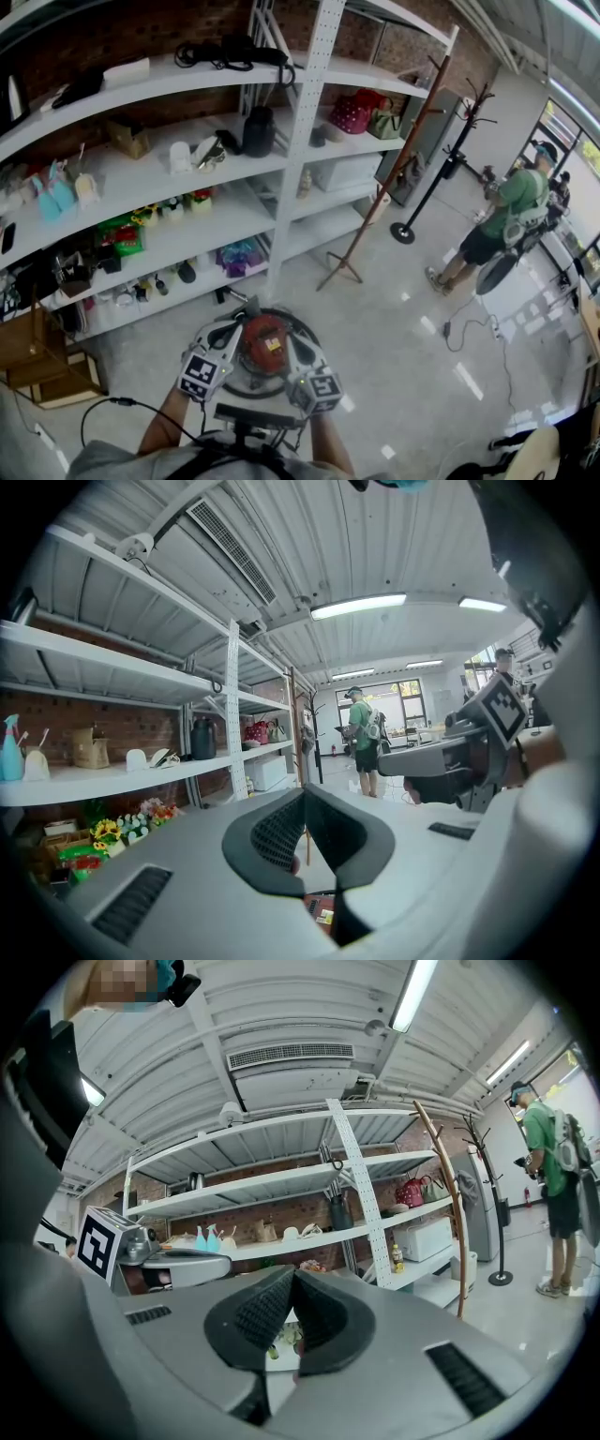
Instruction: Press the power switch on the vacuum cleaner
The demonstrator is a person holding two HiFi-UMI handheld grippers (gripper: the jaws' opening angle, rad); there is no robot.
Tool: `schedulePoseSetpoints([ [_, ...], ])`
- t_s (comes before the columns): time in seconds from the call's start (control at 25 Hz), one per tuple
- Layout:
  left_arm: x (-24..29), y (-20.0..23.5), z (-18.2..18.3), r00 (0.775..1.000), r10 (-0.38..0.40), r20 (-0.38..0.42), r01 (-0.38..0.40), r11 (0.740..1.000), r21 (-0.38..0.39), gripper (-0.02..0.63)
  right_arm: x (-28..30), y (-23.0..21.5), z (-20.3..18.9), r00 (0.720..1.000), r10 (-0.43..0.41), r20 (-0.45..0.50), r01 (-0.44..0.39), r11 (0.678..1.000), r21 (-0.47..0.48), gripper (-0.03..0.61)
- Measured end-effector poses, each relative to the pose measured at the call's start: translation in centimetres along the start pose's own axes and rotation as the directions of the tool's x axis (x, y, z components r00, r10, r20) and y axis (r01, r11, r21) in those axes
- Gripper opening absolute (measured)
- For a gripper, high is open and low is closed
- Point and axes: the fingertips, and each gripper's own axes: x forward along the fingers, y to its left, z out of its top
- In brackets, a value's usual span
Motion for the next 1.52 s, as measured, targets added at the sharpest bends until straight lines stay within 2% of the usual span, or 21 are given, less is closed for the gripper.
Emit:
schedulePoseSetpoints([
  [0.32, -0.2, -0.3, -0.1, 1.0, -0.001, 0.009, 0.0, 1.0, 0.009, 0.006, -0.3, 0.2, -1.0, 1.0, -0.001, -0.01, 0.001, 1.0, 0.001, 0.011],
  [1.52, -1.3, -1.3, 0.2, 1.0, -0.011, 0.004, 0.011, 1.0, 0.008, 0.006, -1.2, 1.3, -0.6, 0.999, 0.006, -0.033, -0.007, 0.999, -0.033, 0.009],
])
